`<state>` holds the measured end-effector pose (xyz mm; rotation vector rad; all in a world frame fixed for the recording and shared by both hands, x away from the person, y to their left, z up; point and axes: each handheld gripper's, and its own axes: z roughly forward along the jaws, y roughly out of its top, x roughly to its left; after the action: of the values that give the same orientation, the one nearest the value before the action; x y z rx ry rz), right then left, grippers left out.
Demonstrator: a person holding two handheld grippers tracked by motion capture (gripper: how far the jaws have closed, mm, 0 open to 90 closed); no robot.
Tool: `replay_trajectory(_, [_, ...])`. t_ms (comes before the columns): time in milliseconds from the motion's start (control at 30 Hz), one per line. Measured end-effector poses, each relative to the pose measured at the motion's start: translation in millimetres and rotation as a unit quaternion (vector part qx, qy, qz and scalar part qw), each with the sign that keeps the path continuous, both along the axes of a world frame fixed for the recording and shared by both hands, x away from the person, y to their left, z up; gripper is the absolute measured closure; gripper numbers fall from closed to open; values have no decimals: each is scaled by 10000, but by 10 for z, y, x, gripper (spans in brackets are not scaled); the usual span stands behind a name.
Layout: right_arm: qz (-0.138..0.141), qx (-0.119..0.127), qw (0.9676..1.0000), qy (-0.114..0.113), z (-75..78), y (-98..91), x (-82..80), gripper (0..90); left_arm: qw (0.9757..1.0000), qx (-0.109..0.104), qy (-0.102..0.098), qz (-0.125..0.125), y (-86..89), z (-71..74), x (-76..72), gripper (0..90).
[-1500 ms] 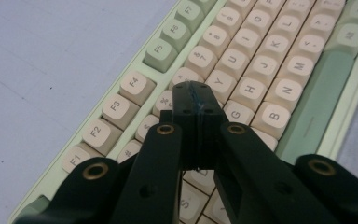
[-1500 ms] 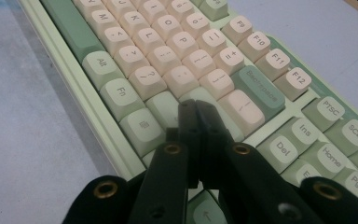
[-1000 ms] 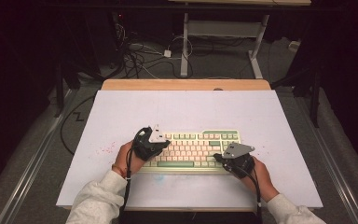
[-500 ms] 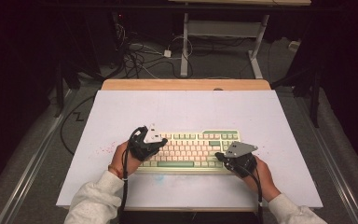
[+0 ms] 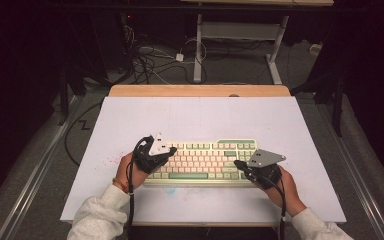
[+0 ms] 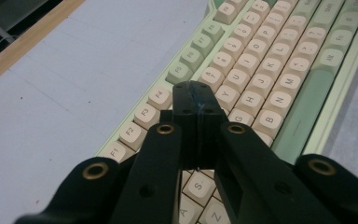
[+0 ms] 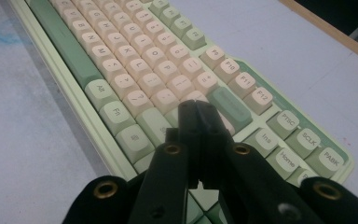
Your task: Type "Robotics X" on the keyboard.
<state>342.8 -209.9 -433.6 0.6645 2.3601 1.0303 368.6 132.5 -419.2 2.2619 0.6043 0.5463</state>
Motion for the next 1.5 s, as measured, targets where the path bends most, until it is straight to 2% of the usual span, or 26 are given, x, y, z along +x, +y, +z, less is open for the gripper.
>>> replay_trajectory(300, [13, 47, 10000, -43, 40, -26, -23, 900, 9997, -97, -240, -3, 110, 3, -69, 879])
replay_trajectory(667, [-13, 148, 9999, -73, 85, -67, -47, 900, 9988, -121, -443, 143, 196, -16, -121, 876])
replay_trajectory(700, [-2, 155, 9998, -86, 89, -70, -48, 900, 9985, -85, -513, 149, 201, -17, -125, 875])
replay_trajectory(800, [-1, 169, 9998, -115, 105, -80, -57, 900, 9986, -120, -486, 141, 219, -24, -145, 875])
replay_trajectory(867, [-6, 184, 9998, -119, 112, -88, -61, 900, 9981, -126, -581, 157, 234, -27, -156, 873])
replay_trajectory(933, [-20, 205, 9997, -125, 116, -94, -64, 900, 9981, -113, -585, 172, 244, -33, -162, 872])
replay_trajectory(967, [-23, 222, 9997, -136, 117, -99, -65, 900, 9979, -108, -603, 186, 248, -37, -165, 832])
replay_trajectory(1067, [-35, 256, 9995, -170, 125, -113, -69, 868, 9977, -123, -623, 215, 271, -41, -174, 832])
replay_trajectory(1300, [-46, 283, 9994, -178, 133, -133, -75, 863, 9975, -202, -643, 229, 312, -53, -212, 828])
replay_trajectory(1333, [-55, 304, 9994, -175, 134, -132, -77, 864, 9975, -190, -635, 224, 317, -55, -215, 801])
replay_trajectory(1433, [-31, 284, 9994, -186, 138, -132, -79, 863, 9973, -188, -675, 240, 331, -64, -233, 799])
replay_trajectory(1500, [-30, 306, 9994, -181, 142, -133, -80, 849, 9971, -190, -692, 238, 341, -65, -245, 757])
